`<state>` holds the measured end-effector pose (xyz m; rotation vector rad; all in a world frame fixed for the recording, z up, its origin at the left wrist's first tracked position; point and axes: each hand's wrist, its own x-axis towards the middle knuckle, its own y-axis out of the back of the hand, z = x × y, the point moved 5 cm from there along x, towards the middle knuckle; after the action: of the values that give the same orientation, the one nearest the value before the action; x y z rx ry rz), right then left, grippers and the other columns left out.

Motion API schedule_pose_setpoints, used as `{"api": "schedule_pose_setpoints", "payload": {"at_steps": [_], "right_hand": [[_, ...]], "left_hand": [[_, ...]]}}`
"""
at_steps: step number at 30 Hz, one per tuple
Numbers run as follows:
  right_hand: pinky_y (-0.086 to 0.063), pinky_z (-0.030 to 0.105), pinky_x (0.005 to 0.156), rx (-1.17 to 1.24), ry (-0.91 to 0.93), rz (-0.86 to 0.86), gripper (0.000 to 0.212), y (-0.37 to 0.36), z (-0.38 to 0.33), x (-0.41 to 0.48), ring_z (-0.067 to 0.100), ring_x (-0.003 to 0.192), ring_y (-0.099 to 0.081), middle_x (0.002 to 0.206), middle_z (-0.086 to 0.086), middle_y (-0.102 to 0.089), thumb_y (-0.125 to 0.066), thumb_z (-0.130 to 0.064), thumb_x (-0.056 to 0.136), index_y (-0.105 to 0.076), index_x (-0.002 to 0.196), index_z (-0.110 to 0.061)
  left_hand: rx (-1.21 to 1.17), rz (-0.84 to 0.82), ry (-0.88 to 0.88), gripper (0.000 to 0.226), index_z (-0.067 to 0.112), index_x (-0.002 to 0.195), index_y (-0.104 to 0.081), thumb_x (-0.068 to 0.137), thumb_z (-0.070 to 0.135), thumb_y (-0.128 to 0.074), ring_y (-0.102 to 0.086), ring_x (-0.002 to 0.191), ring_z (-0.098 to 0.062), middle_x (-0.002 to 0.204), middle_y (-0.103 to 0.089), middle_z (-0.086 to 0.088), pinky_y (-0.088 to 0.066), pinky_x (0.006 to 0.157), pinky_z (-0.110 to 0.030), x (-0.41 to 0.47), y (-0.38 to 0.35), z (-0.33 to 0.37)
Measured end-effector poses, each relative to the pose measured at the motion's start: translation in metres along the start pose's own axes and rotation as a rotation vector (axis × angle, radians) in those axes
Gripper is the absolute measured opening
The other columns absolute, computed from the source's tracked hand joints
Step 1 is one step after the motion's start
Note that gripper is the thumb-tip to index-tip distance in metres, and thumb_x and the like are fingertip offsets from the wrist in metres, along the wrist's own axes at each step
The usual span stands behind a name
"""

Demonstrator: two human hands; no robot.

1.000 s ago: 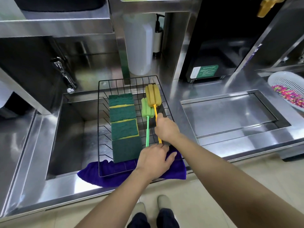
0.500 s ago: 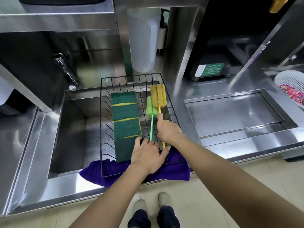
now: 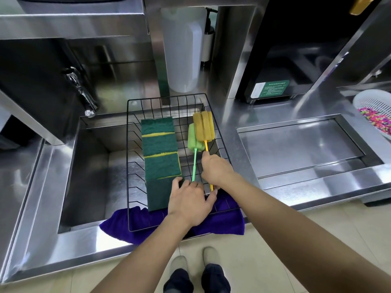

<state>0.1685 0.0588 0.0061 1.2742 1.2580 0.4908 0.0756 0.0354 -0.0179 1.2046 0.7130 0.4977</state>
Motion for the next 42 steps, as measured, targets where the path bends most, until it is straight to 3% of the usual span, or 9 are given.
{"api": "schedule_pose_setpoints", "payload": {"at_steps": [7, 10, 14, 20, 24, 29, 33, 38, 42], "right_hand": [[-0.048, 0.04, 0.08, 0.141, -0.067, 0.139, 0.028, 0.006, 0.001, 0.002, 0.042, 0.106, -0.059, 0.117, 0.024, -0.06, -0.044, -0.008, 0.092, -0.044, 0.119, 0.0], [-0.048, 0.042, 0.08, 0.253, -0.128, 0.21, 0.025, 0.015, 0.007, 0.002, 0.044, 0.106, -0.059, 0.116, 0.027, -0.061, -0.044, -0.008, 0.093, -0.042, 0.116, 0.003], [-0.048, 0.037, 0.082, 0.264, -0.168, 0.139, 0.023, 0.016, 0.009, 0.004, 0.039, 0.109, -0.058, 0.118, 0.024, -0.06, -0.045, -0.007, 0.094, -0.054, 0.11, 0.005], [-0.047, 0.037, 0.088, 0.274, -0.191, 0.067, 0.027, 0.016, 0.01, 0.01, 0.038, 0.114, -0.054, 0.124, 0.022, -0.055, -0.045, -0.012, 0.095, -0.053, 0.117, 0.002], [-0.046, 0.04, 0.091, 0.268, -0.198, 0.048, 0.028, 0.013, 0.012, 0.013, 0.04, 0.117, -0.052, 0.126, 0.024, -0.053, -0.043, -0.01, 0.094, -0.052, 0.118, 0.003], [-0.044, 0.034, 0.074, 0.37, -0.212, 0.111, 0.025, 0.017, 0.014, 0.013, 0.04, 0.106, -0.058, 0.113, 0.026, -0.062, -0.045, -0.011, 0.091, -0.058, 0.102, 0.007], [-0.041, 0.031, 0.071, 0.346, -0.214, 0.002, 0.024, 0.011, 0.014, 0.017, 0.036, 0.103, -0.059, 0.112, 0.023, -0.063, -0.045, -0.012, 0.091, -0.058, 0.103, 0.004], [-0.043, 0.033, 0.075, 0.194, -0.205, -0.097, 0.029, 0.011, 0.006, 0.026, 0.034, 0.108, -0.059, 0.12, 0.017, -0.061, -0.04, -0.008, 0.091, -0.056, 0.115, -0.003], [-0.046, 0.039, 0.09, -0.004, -0.192, -0.156, 0.039, 0.006, 0.0, 0.027, 0.033, 0.121, -0.053, 0.132, 0.013, -0.055, -0.043, 0.0, 0.091, -0.049, 0.128, -0.006]], "left_hand": [[-0.015, 0.136, 0.031, 0.023, 0.014, 0.105, -0.056, 0.092, 0.025, -0.041, -0.053, 0.098, -0.019, 0.107, -0.059, -0.003, -0.03, 0.088, -0.032, 0.019, 0.019, -0.012], [-0.02, 0.137, 0.098, 0.024, 0.011, 0.112, -0.049, 0.093, 0.024, -0.043, -0.058, 0.098, -0.025, 0.11, -0.06, -0.007, -0.039, 0.077, -0.034, 0.037, 0.027, -0.02], [0.025, 0.083, 0.159, 0.028, 0.01, 0.119, -0.044, 0.095, 0.024, -0.043, -0.064, 0.091, -0.032, 0.102, -0.067, -0.01, -0.037, 0.059, -0.033, 0.059, 0.029, -0.023], [0.017, -0.004, 0.243, 0.026, 0.011, 0.113, -0.053, 0.095, 0.026, -0.043, -0.062, 0.099, -0.031, 0.108, -0.066, -0.011, -0.04, 0.063, -0.032, 0.083, 0.02, -0.032], [0.091, -0.045, 0.205, 0.019, 0.013, 0.105, -0.06, 0.09, 0.014, -0.047, -0.063, 0.099, -0.029, 0.108, -0.067, -0.008, -0.042, 0.068, -0.031, 0.085, 0.015, -0.026], [-0.107, 0.034, 0.308, 0.02, 0.008, 0.106, -0.057, 0.09, 0.016, -0.048, -0.062, 0.096, -0.034, 0.106, -0.066, -0.013, -0.038, 0.064, -0.031, 0.08, 0.018, -0.037], [-0.216, 0.053, 0.388, 0.033, 0.001, 0.12, -0.045, 0.09, 0.013, -0.049, -0.06, 0.099, -0.036, 0.11, -0.063, -0.018, -0.037, 0.064, -0.033, 0.074, 0.022, -0.043], [-0.036, -0.082, 0.366, 0.024, 0.006, 0.113, -0.056, 0.091, 0.006, -0.047, -0.06, 0.103, -0.03, 0.114, -0.063, -0.012, -0.044, 0.07, -0.033, 0.077, 0.021, -0.042], [0.093, -0.102, 0.329, 0.027, 0.009, 0.114, -0.056, 0.091, 0.003, -0.044, -0.06, 0.106, -0.028, 0.117, -0.062, -0.01, -0.047, 0.074, -0.033, 0.082, 0.021, -0.039]]}}
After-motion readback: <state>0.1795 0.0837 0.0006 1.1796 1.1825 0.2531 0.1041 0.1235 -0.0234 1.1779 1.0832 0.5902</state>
